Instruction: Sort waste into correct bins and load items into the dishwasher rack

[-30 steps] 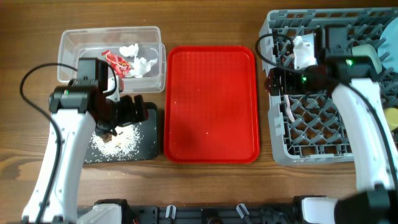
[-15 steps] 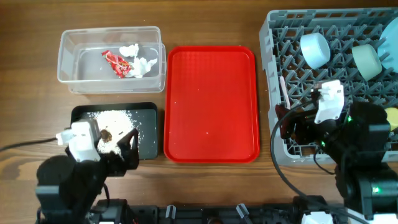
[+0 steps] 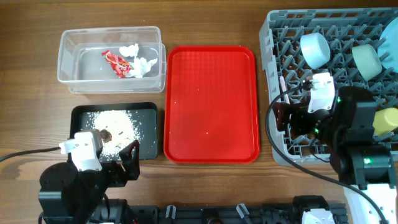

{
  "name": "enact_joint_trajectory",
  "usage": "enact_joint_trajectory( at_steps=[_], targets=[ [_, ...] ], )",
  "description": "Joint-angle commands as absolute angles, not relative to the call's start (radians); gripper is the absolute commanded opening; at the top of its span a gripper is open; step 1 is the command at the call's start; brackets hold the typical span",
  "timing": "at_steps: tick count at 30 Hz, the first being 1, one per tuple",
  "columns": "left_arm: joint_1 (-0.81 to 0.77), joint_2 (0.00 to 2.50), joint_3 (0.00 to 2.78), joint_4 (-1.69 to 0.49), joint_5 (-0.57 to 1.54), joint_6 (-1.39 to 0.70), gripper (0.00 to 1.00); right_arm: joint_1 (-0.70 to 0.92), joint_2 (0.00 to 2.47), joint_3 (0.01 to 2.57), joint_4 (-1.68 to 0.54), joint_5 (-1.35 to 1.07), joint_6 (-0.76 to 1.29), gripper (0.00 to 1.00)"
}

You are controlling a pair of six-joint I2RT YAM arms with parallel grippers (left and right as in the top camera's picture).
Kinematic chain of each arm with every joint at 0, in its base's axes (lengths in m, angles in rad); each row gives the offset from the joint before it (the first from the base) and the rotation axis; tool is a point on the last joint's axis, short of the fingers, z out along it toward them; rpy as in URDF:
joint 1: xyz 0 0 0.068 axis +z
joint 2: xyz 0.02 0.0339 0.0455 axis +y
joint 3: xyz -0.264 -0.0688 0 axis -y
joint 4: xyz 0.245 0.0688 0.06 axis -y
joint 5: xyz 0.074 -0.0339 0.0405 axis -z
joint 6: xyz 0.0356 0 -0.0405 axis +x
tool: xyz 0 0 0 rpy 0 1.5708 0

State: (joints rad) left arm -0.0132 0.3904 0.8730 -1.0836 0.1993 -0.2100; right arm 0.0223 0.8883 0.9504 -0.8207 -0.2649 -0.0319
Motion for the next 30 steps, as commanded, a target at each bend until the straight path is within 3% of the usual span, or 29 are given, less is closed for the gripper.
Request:
enact_joint_trajectory(
  at_steps=[1, 10, 15, 19, 25, 30],
  targets=[
    [-0.009, 0.386, 0.862, -1.086, 0.197, -0.197, 1.0, 0.019, 0.84, 0.921, -0.761, -0.256, -0.08, 1.0],
    [-0.009, 0.386, 0.862, -1.086, 0.197, -0.197, 1.0, 0.019, 0.267, 0.29, -0.006, -0.244, -0.041, 1.0],
    [-0.009, 0.386, 0.862, -1.086, 0.197, -0.197, 1.0, 0.019, 0.081, 0.056, 0.235, -0.202, -0.042, 1.0],
    [-0.009, 0.386, 0.862, -1.086, 0.197, -0.197, 1.0, 0.019, 0.014, 0.005, 0.227, -0.155, -0.057, 1.0],
    [-0.009, 0.386, 0.862, -1.086, 0.197, -0.197, 1.0, 0.019, 0.002, 0.005, 0.006, -0.157, -0.072, 1.0],
    [-0.009, 0.386, 0.862, -1.086, 0.197, -0.197, 1.0, 0.019, 0.012, 0.005, 0.012, -0.157, -0.072, 1.0]
  ],
)
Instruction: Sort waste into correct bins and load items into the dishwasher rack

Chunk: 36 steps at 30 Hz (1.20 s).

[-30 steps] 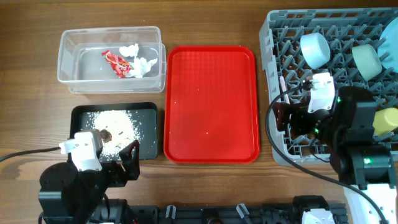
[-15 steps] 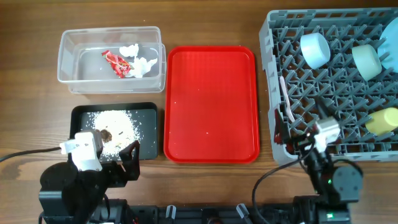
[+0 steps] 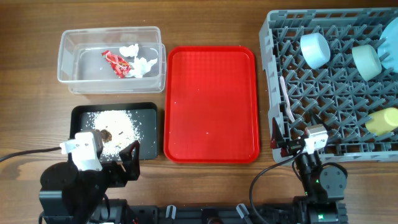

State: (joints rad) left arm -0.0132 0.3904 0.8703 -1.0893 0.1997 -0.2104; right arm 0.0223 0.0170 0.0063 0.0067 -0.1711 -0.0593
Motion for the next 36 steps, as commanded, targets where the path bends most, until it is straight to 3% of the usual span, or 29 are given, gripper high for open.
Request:
enact_joint_trajectory(
  at_steps=[1, 23, 29, 36],
  targets=[
    [-0.009, 0.386, 0.862, -1.086, 0.197, -0.197, 1.0, 0.019, 0.016, 0.005, 0.012, -0.157, -0.072, 1.0],
    [0.006, 0.384, 0.862, -1.099, 0.174, -0.187, 1.0, 0.019, 0.017, 0.005, 0.012, -0.157, -0.072, 1.0],
    [0.075, 0.305, 0.751, -0.969, 0.155, -0.186, 1.0, 0.019, 0.017, 0.005, 0.012, -0.157, -0.072, 1.0],
    [0.083, 0.116, 0.426, -0.61, 0.155, -0.216, 1.0, 0.019, 0.017, 0.005, 0.012, -0.157, -0.072, 1.0]
  ],
)
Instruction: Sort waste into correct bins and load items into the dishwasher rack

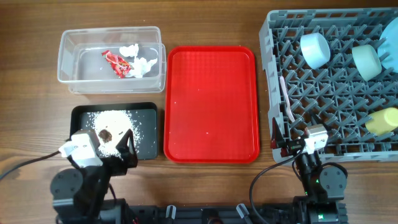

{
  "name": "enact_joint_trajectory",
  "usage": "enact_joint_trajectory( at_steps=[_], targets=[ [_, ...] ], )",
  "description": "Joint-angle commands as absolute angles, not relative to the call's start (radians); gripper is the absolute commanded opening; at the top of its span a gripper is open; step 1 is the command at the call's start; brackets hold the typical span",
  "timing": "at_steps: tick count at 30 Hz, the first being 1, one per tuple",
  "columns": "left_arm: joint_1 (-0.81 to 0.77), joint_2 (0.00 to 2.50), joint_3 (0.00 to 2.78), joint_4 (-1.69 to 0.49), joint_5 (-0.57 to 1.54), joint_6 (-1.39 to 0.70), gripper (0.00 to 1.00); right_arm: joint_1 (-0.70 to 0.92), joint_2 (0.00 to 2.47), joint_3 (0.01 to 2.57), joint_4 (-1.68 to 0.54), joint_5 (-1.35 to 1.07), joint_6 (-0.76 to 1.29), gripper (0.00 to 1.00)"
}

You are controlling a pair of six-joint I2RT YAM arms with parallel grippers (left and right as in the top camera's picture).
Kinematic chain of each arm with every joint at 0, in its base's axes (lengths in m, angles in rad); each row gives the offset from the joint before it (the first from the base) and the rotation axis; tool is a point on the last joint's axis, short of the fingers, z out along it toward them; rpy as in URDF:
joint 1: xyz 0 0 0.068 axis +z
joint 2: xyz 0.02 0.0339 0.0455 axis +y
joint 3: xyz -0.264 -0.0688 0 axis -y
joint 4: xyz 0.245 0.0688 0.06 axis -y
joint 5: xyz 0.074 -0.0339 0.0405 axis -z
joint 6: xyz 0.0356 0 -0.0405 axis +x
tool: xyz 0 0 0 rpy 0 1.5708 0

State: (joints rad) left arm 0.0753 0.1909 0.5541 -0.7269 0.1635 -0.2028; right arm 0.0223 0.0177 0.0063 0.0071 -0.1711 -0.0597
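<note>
The red tray [211, 102] lies bare in the middle of the table. At the right, the grey dishwasher rack [292, 37] holds a blue cup [315, 50], a green bowl [367, 61], a yellow cup [382, 120] and a pale pink utensil [286, 99] along its left side. A clear bin [68, 53] at the back left contains a red wrapper [116, 63] and white tissue [142, 65]. My left gripper [125, 146] hangs over the near edge of the black tray [148, 121], fingers apart and empty. My right gripper [281, 147] sits folded back at the rack's front left corner.
The black tray holds scattered rice [115, 124] and a small brown scrap [104, 134]. Both arm bases stand at the table's front edge. Wood shows between the containers.
My left arm has shifted a little back and its gripper now reaches over the black tray's near edge. The right arm has not moved. No item has changed place.
My right arm was stretched over the rack's front left part, near the pink utensil. A second later it was folded back at the table's front edge, the utensil lying in the rack. The left arm stayed at the front, shifting slightly by now.
</note>
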Motion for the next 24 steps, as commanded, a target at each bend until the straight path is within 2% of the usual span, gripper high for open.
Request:
enact_joint_trajectory(
  at_steps=[1, 8, 14, 21, 24],
  targets=[
    [0.083, 0.089, 0.364, -0.521, 0.156, -0.217, 1.0, 0.019, 0.017, 0.005, 0.012, -0.156, -0.072, 1.0],
    [0.083, 0.008, 0.143, -0.136, 0.14, -0.216, 1.0, 0.019, 0.017, 0.005, 0.012, -0.156, -0.072, 1.0],
    [0.08, 0.003, 0.031, 0.076, 0.061, -0.217, 1.0, 0.019, 0.017, 0.005, 0.012, -0.157, -0.072, 1.0],
    [0.041, 0.002, 0.006, -0.076, 0.061, -0.243, 1.0, 0.019, 0.017, 0.005, 0.012, -0.157, -0.072, 1.0],
    [0.03, 0.003, 0.006, -0.074, 0.061, -0.244, 1.0, 0.019, 0.017, 0.005, 0.012, -0.157, -0.072, 1.0]
  ],
)
